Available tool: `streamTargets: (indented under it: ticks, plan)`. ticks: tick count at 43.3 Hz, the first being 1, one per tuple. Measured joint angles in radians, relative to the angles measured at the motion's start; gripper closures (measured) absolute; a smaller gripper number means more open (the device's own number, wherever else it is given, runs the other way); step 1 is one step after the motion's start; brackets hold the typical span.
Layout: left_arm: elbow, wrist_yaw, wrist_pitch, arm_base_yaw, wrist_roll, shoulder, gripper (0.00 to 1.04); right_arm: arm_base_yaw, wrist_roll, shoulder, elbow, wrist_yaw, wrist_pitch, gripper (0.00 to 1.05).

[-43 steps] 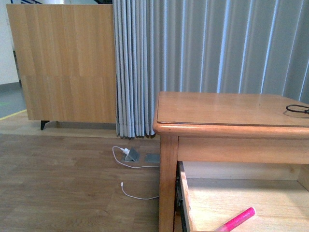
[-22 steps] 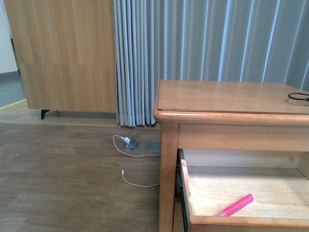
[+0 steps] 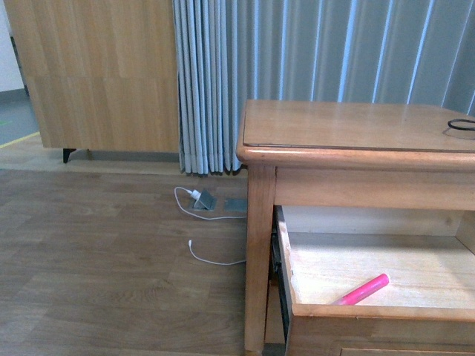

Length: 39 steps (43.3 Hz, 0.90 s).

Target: Place pink marker in drawer with both arms

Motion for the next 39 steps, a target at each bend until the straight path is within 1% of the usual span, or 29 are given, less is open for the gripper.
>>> streamTargets:
  ticks: [5, 8, 18, 31, 39]
  plan:
    - [0.0, 0.0, 0.0, 0.0, 0.0, 0.0, 0.06, 0.019, 0.012, 0.074, 0.031, 0.035, 0.043, 0.08]
    - [0.0, 0.0, 0.0, 0.0, 0.0, 0.0, 0.06, 0.033, 0.021, 0.134, 0.059, 0.068, 0.095, 0.08]
    - [0.0, 0.0, 0.0, 0.0, 0.0, 0.0, 0.06, 0.066, 0.076, 0.293, 0.155, 0.133, 0.26, 0.08]
    - [0.0, 0.0, 0.0, 0.0, 0.0, 0.0, 0.06, 0.095, 0.102, 0.485, 0.342, 0.173, 0.387, 0.08]
    - [0.0, 0.0, 0.0, 0.0, 0.0, 0.0, 0.06, 0.099, 0.118, 0.558, 0.433, 0.187, 0.418, 0.08]
